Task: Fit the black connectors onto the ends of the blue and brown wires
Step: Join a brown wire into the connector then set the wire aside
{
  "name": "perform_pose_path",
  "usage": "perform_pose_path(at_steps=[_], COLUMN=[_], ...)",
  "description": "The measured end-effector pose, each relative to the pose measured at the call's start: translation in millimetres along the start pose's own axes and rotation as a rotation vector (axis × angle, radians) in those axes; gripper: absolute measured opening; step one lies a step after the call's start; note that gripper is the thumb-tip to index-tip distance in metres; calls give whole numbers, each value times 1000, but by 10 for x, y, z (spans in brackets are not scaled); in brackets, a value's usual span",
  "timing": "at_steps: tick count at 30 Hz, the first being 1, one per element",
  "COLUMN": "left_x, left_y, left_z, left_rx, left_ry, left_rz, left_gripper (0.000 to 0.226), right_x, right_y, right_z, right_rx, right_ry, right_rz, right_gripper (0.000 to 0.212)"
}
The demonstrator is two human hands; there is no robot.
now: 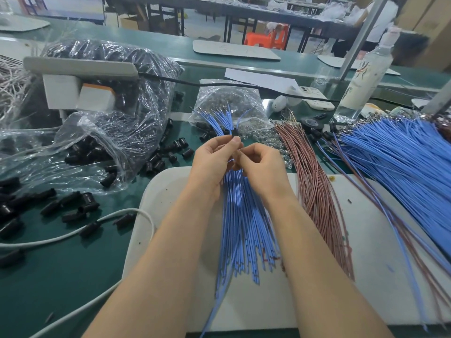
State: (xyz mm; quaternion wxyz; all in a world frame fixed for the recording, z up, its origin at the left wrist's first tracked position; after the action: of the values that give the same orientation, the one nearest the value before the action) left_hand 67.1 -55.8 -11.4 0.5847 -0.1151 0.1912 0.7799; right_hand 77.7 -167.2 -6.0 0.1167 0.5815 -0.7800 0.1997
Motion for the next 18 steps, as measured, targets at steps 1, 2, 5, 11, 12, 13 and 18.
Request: perform_pose_path(at_steps=[1, 2, 5, 11, 12, 13, 18], left_x=[14, 36, 74, 100, 118, 144, 328], left_y=[-48, -58, -108, -220, -242, -267, -356], left_z=[-34, -37, -49, -151, -167, -179, -191], left_rx=[-12, -6, -11, 30, 38, 43, 69], left_ry=[-25, -30, -9, -33, -32, -24, 65], left_rz=[9, 16, 30, 44, 57, 76, 184], left_gripper=[25, 25, 24, 22, 21, 19, 23], right_x=[-21, -47, -141, -150, -93, 31, 1067], right_y=[1, 3, 27, 17, -3, -46, -262], right_z=[-1, -6, -21, 33, 33, 32, 471], right_rx=[3, 9, 19, 37, 59, 88, -147], right_ry=[0, 0, -13, 69, 110, 165, 636], right_rz=[-22, -52, -155, -157, -118, -37, 420], right_gripper=[20, 22, 26, 25, 26, 28, 37])
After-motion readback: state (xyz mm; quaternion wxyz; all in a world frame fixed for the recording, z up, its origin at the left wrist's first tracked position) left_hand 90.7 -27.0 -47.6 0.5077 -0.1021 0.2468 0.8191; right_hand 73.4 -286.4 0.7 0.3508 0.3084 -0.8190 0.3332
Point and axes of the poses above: each hand's wrist, its own y-axis away from the middle knuckle, its own x-axis out of the back of the hand, z = x × y, the point moved 10 cm from there along -y, towards the middle knuckle, and after that the axes turned 11 degrees about z, right-handed, at the moved point
